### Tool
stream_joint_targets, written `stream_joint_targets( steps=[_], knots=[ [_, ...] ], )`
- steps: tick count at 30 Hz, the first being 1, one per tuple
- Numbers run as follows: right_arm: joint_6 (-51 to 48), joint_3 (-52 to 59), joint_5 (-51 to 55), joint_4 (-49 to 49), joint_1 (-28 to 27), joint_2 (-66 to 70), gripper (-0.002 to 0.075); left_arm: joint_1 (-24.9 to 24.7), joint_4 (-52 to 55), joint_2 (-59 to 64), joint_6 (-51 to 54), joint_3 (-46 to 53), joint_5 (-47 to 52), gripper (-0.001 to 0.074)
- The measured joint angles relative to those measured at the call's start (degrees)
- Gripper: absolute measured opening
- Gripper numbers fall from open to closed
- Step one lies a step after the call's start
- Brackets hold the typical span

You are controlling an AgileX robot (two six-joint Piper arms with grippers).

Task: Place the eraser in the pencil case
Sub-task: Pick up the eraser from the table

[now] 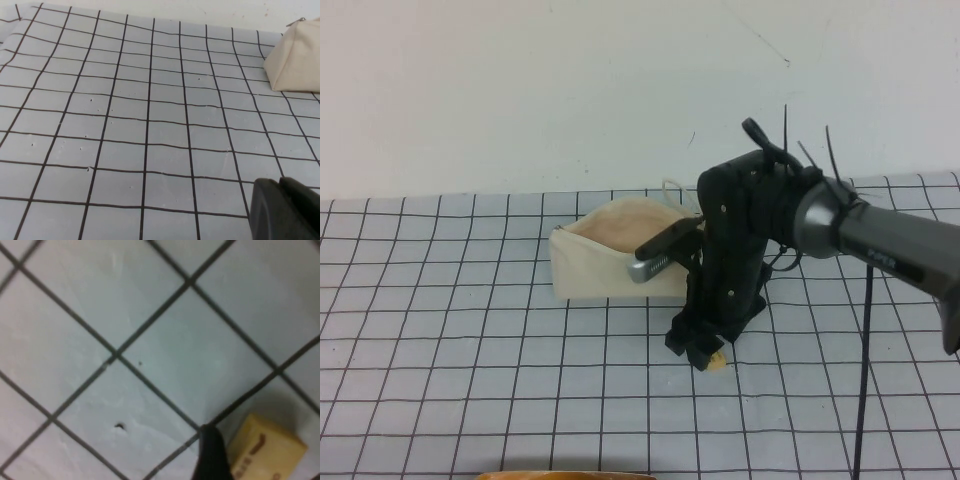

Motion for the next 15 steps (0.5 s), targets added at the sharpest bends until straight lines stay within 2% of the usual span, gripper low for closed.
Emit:
stream_joint_targets(
  steps=[4,8,15],
  knots=[
    [0.1,-0.6,1.9,0.2,0.0,0.6,0.0388,0.0,0.0,0.0,0.0,0.0,0.0,-0.0002],
    [0.1,-0.6,3.2,0.2,0.0,0.7,0.0216,0.0,0.0,0.0,0.0,0.0,0.0,-0.0001],
    [-4.5,-0.6,4.3,4.9,0.0,-4.7,0.0207,0.0,0.0,0.0,0.0,0.0,0.0,-0.0002]
  ],
)
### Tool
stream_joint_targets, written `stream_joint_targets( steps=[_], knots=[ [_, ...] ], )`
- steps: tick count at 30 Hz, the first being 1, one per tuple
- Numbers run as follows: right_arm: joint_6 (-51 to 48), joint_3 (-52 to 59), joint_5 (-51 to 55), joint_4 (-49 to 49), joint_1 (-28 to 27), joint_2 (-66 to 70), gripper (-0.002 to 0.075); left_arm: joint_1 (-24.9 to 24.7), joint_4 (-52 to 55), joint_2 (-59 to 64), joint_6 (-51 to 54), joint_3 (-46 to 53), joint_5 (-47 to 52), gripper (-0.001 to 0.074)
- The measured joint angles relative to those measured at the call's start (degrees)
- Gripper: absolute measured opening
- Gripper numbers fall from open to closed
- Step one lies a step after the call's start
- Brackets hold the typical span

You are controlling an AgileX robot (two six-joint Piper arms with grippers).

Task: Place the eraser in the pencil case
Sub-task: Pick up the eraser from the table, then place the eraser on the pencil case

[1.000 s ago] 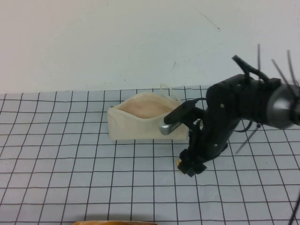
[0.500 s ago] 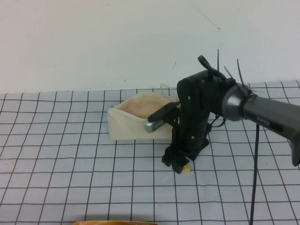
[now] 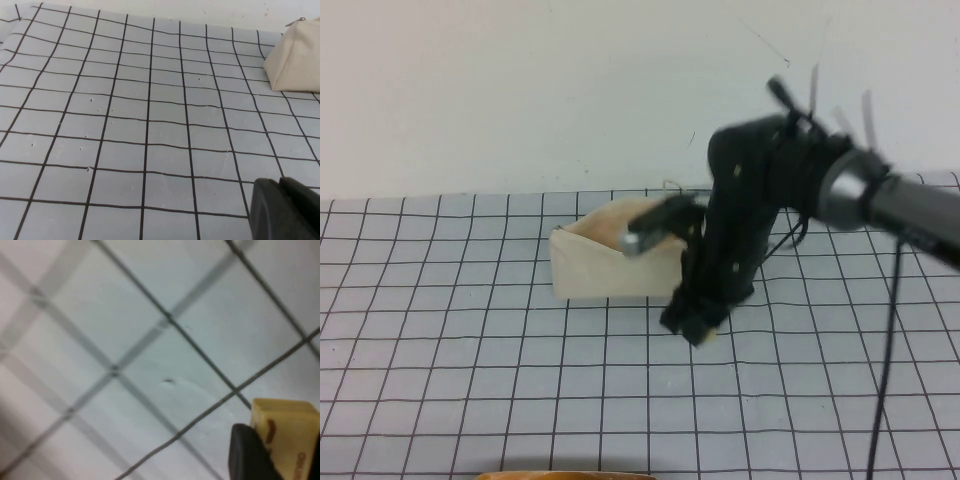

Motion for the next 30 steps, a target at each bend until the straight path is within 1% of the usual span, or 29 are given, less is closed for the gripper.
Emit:
stream_joint_targets(
  steps=[3,7,11,16,17,19,21,22,23,25,27,28,29,30],
  knots=[
    [-3.4,0.0,-2.7,3.0,0.0,-5.1,0.0207,0.0,0.0,0.0,0.0,0.0,0.0,-0.0002],
    [-6.8,0.0,-13.3,4.7,0.1,-9.3,0.0207,0.0,0.0,0.0,0.0,0.0,0.0,-0.0001],
    [-8.2,0.0,-23.4,5.2,0.1,-8.8,0.0207,0.0,0.0,0.0,0.0,0.0,0.0,-0.0002],
    [-9.4,0.0,-29.5,5.4,0.1,-5.4,0.0209,0.0,0.0,0.0,0.0,0.0,0.0,-0.0002],
    [-9.5,0.0,-30.4,5.4,0.1,-4.8,0.0225,0.0,0.0,0.0,0.0,0.0,0.0,-0.0002],
    [-9.5,0.0,-31.5,5.5,0.1,-3.9,0.0297,0.0,0.0,0.0,0.0,0.0,0.0,-0.0001],
    [-9.5,0.0,-32.8,5.7,0.1,-3.6,0.0405,0.0,0.0,0.0,0.0,0.0,0.0,-0.0002],
    [-9.6,0.0,-33.2,5.7,0.1,-3.5,0.0447,0.0,0.0,0.0,0.0,0.0,0.0,-0.0002],
    [-9.6,0.0,-33.6,5.8,0.1,-3.5,0.0475,0.0,0.0,0.0,0.0,0.0,0.0,-0.0002],
    [-9.0,0.0,-34.0,5.9,0.1,-3.5,0.0498,0.0,0.0,0.0,0.0,0.0,0.0,-0.0002],
    [-7.1,0.0,-33.3,6.0,0.1,-4.0,0.0496,0.0,0.0,0.0,0.0,0.0,0.0,-0.0001],
    [-6.1,0.1,-32.5,6.0,0.1,-4.6,0.0482,0.0,0.0,0.0,0.0,0.0,0.0,-0.0001],
    [-4.9,0.1,-31.4,6.0,0.1,-5.4,0.0449,0.0,0.0,0.0,0.0,0.0,0.0,-0.0002],
    [-4.1,0.1,-30.1,6.1,0.1,-6.6,0.04,0.0,0.0,0.0,0.0,0.0,0.0,-0.0002]
  ],
)
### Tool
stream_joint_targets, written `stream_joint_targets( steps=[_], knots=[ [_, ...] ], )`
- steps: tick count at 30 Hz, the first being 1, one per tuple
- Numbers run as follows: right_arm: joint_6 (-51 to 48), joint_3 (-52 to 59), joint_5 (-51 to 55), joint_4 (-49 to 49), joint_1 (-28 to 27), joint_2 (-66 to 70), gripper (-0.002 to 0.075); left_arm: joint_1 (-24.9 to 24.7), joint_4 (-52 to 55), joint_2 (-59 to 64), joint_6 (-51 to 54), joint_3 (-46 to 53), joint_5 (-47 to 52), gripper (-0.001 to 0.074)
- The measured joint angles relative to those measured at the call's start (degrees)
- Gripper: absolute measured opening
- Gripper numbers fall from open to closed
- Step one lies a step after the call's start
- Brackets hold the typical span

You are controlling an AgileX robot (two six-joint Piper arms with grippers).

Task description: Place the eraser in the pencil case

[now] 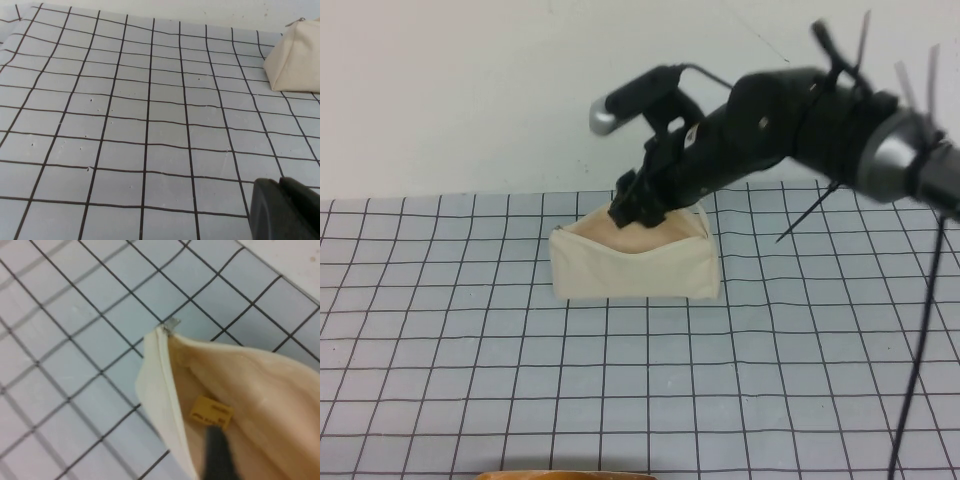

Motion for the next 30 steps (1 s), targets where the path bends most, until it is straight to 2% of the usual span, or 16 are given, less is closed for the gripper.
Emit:
stream_joint_targets(
  steps=[4,6,8,20,26,30],
  knots=[
    [1.1,0.9,3.4,0.0,0.0,-7.0,0.0134,0.0,0.0,0.0,0.0,0.0,0.0,-0.0001],
    [1.1,3.2,3.5,0.0,0.0,-12.1,0.0057,0.0,0.0,0.0,0.0,0.0,0.0,-0.0002],
    [1.1,6.7,2.9,0.0,0.0,-17.2,0.0025,0.0,0.0,0.0,0.0,0.0,0.0,-0.0001],
    [-4.1,41.6,-6.7,2.0,0.0,-52.7,-0.0001,0.0,0.0,0.0,0.0,0.0,0.0,-0.0001],
    [-1.1,54.0,-3.5,-3.4,-2.4,-65.4,-0.0001,0.0,0.0,0.0,0.0,0.0,0.0,-0.0001],
    [-0.5,62.3,-9.7,-5.2,-3.7,-72.1,-0.0001,0.0,0.0,0.0,0.0,0.0,0.0,-0.0002]
  ],
)
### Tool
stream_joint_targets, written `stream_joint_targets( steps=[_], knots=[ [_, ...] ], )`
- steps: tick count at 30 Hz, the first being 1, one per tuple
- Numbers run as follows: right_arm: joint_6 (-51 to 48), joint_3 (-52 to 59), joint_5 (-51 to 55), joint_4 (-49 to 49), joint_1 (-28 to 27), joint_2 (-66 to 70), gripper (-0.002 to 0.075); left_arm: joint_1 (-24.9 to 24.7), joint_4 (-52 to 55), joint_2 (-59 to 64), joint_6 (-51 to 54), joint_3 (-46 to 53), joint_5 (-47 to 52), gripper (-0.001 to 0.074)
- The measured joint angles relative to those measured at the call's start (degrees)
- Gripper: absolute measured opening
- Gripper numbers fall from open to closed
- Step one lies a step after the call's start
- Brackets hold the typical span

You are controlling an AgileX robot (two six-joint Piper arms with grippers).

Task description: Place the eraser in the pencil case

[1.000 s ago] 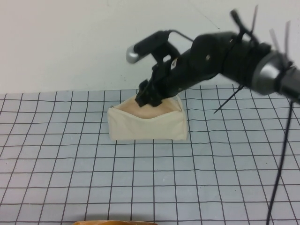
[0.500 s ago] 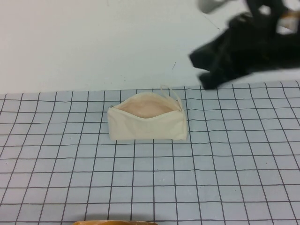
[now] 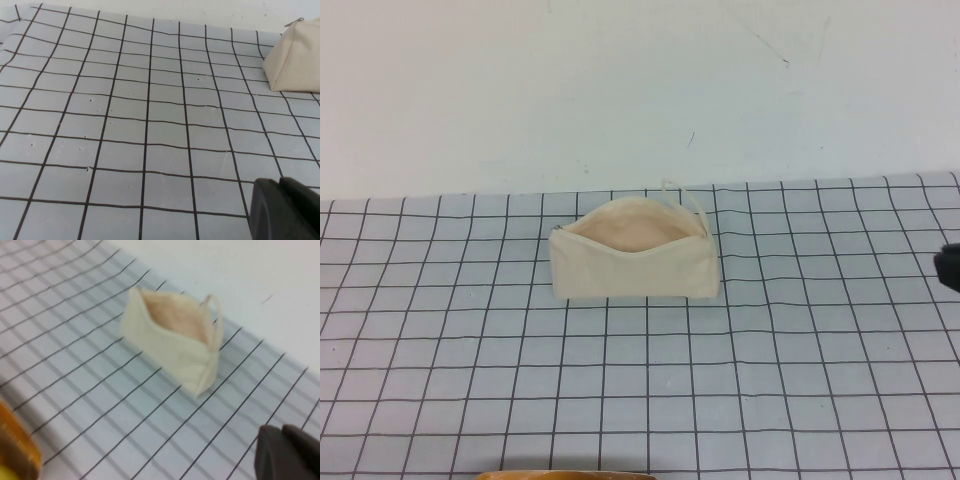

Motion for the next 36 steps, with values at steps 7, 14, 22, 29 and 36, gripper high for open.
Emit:
stream_joint_targets(
  steps=[7,14,22,29,36],
  knots=[
    [0.0,15.1,-22.2,-0.4,-0.2,-8.4,-0.0001,0.0,0.0,0.0,0.0,0.0,0.0,-0.0002],
    [-2.6,31.1,-39.8,2.2,0.2,-13.3,-0.0001,0.0,0.0,0.0,0.0,0.0,0.0,-0.0002],
    [-6.5,38.4,-35.9,4.4,-8.2,-24.3,-0.0001,0.0,0.0,0.0,0.0,0.0,0.0,-0.0001],
    [-7.1,39.4,-17.6,4.4,-23.6,-39.6,-0.0001,0.0,0.0,0.0,0.0,0.0,0.1,-0.0001],
    [-6.7,41.7,-9.7,4.4,-32.8,-45.5,-0.0001,0.0,0.0,0.0,0.0,0.0,0.1,-0.0001]
  ],
)
